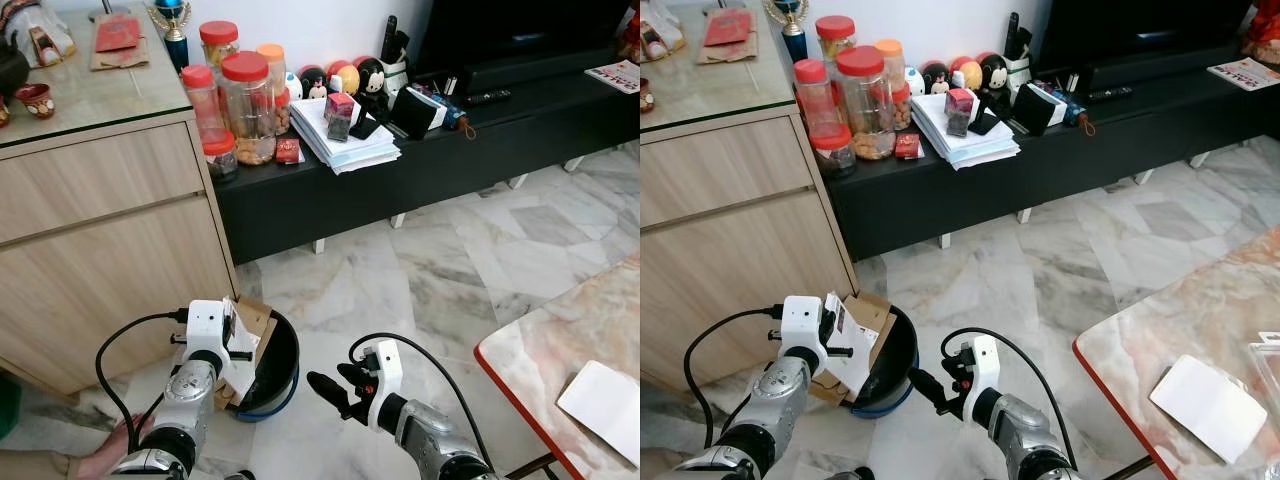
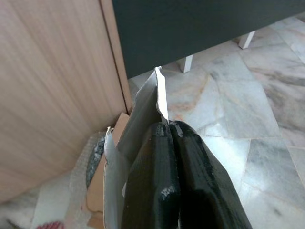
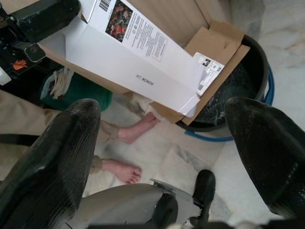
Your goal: Picking trash to rubbish bin
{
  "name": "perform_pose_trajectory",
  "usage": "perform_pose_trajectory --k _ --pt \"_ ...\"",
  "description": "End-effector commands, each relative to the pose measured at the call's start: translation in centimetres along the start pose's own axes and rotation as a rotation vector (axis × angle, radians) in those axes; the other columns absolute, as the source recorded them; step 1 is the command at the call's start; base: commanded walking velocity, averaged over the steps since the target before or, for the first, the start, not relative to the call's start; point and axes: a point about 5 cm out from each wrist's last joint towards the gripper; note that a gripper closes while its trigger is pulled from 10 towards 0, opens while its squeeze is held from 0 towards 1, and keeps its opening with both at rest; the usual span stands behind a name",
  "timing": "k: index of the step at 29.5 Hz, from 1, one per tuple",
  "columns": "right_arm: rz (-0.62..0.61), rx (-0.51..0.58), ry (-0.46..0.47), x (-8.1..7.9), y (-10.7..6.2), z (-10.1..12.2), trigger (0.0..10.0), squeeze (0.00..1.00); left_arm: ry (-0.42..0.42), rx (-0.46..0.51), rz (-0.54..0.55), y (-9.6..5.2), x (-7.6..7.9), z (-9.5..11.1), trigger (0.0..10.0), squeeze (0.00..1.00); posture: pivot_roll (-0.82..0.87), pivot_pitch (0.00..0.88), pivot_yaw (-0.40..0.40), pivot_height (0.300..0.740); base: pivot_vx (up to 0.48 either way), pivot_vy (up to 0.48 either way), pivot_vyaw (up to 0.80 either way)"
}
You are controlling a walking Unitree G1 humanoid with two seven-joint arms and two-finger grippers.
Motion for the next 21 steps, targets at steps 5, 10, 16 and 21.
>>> perform_pose_trajectory --k 5,10,16,21 --pt "-0.004 0.002 0.0 0.4 -0.5 -0.1 10.0 0.0 0.05 0.016 -0.027 0.2 0.3 0.4 10.0 0.0 0.0 0.139 -0.068 0.74 0.0 0.0 0.0" --pt "-0.008 0.0 -0.005 0.6 -0.7 -0.1 10.0 0.0 0.05 0.016 -0.03 0.2 0.5 0.4 10.0 1.0 -0.01 0.146 -0.079 0.74 0.0 0.0 0.0" --pt "-0.013 -0.001 -0.009 0.8 -0.9 -0.1 10.0 0.0 0.052 0.018 -0.033 0.2 0.7 0.3 10.0 1.0 -0.02 0.154 -0.095 0.74 0.0 0.0 0.0" --pt "-0.025 -0.008 -0.013 1.3 -1.5 -0.2 10.0 0.0 0.037 0.019 -0.035 0.0 0.9 0.0 10.0 1.0 -0.02 0.16 -0.109 0.74 0.0 0.0 0.0"
Point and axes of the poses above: a point about 5 cm out from each wrist's last joint towards the gripper, its own y axis pointing out of the wrist towards the gripper, its own z axis along the axis of the wrist's last joint, x = y × z, and after that the axes turned 5 degrees about y, right-handed
